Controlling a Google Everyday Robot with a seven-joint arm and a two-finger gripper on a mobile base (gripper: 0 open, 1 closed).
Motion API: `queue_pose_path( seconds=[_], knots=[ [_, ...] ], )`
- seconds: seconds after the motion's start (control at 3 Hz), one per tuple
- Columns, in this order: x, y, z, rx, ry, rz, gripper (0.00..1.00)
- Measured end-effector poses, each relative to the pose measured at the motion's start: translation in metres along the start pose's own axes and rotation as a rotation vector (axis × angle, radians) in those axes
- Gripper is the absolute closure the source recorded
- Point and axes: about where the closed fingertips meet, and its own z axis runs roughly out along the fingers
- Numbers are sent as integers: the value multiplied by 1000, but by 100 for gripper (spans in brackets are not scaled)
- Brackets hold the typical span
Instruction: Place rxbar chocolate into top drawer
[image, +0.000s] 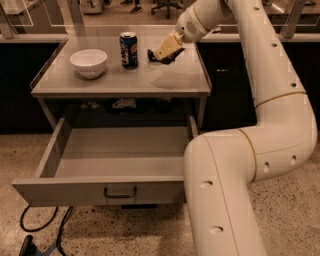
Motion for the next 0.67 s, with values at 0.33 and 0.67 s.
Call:
queue_pose_path(
  seconds=[0.33, 0.67],
  knots=[
    [-42, 45, -41, -5, -1, -48, 100],
    [-9, 58, -46, -73, -29, 82, 100]
  ],
)
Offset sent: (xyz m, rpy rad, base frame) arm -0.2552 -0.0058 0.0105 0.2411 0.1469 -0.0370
